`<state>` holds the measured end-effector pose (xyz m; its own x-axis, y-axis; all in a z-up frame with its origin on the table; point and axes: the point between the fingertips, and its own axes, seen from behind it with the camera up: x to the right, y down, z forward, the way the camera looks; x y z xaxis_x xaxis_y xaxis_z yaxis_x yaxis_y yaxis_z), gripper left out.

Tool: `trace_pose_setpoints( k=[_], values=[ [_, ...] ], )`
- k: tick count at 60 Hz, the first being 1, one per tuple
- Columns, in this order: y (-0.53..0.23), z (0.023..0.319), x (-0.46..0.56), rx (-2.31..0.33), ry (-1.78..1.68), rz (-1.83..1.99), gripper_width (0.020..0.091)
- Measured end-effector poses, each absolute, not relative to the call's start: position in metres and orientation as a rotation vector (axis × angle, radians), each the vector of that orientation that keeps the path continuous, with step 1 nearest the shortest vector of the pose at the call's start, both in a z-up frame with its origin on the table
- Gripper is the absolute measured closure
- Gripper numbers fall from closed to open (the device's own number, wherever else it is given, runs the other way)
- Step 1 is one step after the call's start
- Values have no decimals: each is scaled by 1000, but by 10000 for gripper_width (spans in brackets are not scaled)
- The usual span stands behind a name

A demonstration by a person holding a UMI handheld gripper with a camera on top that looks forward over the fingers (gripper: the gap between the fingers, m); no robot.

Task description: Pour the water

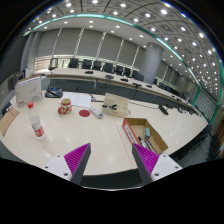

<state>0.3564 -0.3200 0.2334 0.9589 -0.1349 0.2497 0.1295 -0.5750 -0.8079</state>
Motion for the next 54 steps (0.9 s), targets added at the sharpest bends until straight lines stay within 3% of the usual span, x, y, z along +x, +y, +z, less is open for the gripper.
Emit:
trace_pose_setpoints(
  k=[10, 32, 54],
  values=[
    [-317, 224, 336, -2166, -25, -333, 248],
    [-312, 128, 124, -2223, -63, -118, 247],
    [-196, 81, 1, -2090, -84, 78, 242]
  ],
)
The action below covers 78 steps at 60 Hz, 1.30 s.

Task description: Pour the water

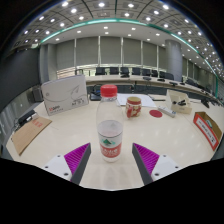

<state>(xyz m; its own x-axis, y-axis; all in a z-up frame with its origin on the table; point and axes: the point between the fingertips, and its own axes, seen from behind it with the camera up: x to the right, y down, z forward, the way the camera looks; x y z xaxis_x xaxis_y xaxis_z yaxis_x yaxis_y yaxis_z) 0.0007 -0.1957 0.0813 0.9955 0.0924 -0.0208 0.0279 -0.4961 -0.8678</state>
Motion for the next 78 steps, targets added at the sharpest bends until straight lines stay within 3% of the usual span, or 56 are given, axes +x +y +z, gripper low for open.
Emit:
trace_pose_setpoints(
  k=[6, 11, 16, 18, 30, 40, 55, 61, 70, 78],
  values=[
    [-154, 71, -2, -2026, -52, 52, 277],
    [-127, 64, -3, -1980, -68, 9, 374],
    [-113, 61, -7, -1957, -93, 12, 563],
    [-108, 60, -10, -1947, -91, 13, 563],
    [-100, 65, -25, -1982, -114, 106, 730],
    [-75, 103, -51, -1969, -98, 242, 729],
    [22, 213, -86, -1820, 203, 712, 731],
    [63, 236, -82, -1757, 412, 941, 732],
    [114, 243, -73, -1641, 776, 1303, 733],
    [143, 223, -67, -1516, 1091, 1583, 735]
  ],
)
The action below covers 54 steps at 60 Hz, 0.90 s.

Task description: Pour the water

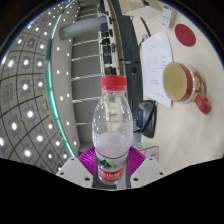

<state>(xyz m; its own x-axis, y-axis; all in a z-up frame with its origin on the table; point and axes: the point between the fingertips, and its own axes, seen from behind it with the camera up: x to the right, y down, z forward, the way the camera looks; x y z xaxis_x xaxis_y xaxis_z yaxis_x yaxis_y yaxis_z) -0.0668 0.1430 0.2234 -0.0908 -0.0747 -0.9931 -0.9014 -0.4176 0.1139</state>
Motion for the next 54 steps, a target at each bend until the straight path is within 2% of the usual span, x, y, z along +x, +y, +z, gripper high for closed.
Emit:
trace_pose_setpoints(
  k=[8, 17, 30, 40, 54],
  values=[
    [158, 198, -62, -1398, 1348, 1761, 733],
    [161, 174, -59, -1360, 1473, 1826, 733],
    [153, 178, -66, -1474, 1381, 1803, 736],
    [147, 202, -49, -1679, 1020, 1535, 732],
    [160, 274, 58, -1712, 397, 831, 731]
  ],
)
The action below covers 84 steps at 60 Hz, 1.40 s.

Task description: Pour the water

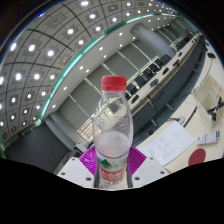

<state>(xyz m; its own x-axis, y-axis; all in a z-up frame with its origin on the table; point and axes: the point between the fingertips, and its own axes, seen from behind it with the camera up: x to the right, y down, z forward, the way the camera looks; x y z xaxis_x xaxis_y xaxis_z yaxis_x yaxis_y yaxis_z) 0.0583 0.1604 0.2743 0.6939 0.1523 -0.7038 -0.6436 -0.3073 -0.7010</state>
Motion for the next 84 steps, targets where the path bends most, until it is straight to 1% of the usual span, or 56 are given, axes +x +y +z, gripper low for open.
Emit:
trace_pose_setpoints(
  k=[7, 12, 21, 23, 24, 26, 31, 32, 34, 42, 47, 49, 52, 56, 58, 59, 61, 62, 64, 65, 68, 69, 72, 77, 84],
  values=[
    [165, 286, 119, -1677, 244, 568, 730],
    [174, 271, 158, -1685, 150, 376, 732],
    [181, 208, 209, -1762, 34, 138, 732],
    [183, 191, 217, -1786, 22, 111, 731],
    [186, 173, 221, -1794, 17, 101, 730],
    [188, 157, 226, -1814, 10, 91, 731],
    [180, 129, 238, -1866, 9, 75, 730],
    [187, 116, 240, -1874, 11, 72, 732],
    [183, 103, 243, -1891, 11, 68, 732],
    [181, 63, 250, -1939, -5, 31, 731],
    [183, 66, 250, -1898, -21, 16, 727],
    [181, 65, 249, -1900, -22, 7, 714],
    [180, 65, 249, -1899, -16, 2, 666],
    [181, 65, 251, -1913, -1, 2, 568],
    [178, 62, 253, -1933, 21, 1, 507],
    [176, 62, 254, -1941, 32, 2, 455],
    [178, 60, 258, -1955, 46, 6, 291],
    [173, 62, 258, -1956, 53, 6, 228],
    [168, 66, 260, -1961, 66, 8, 271],
    [165, 68, 260, -1966, 72, 7, 275],
    [152, 75, 261, -1980, 79, -1, 239],
    [151, 76, 265, -1985, 80, -5, 236],
    [133, 84, 262, -2003, 76, -19, 248],
    [97, 98, 257, -2047, 72, -46, 247],
    [30, 114, 238, -2134, 74, -80, 246]
  ],
)
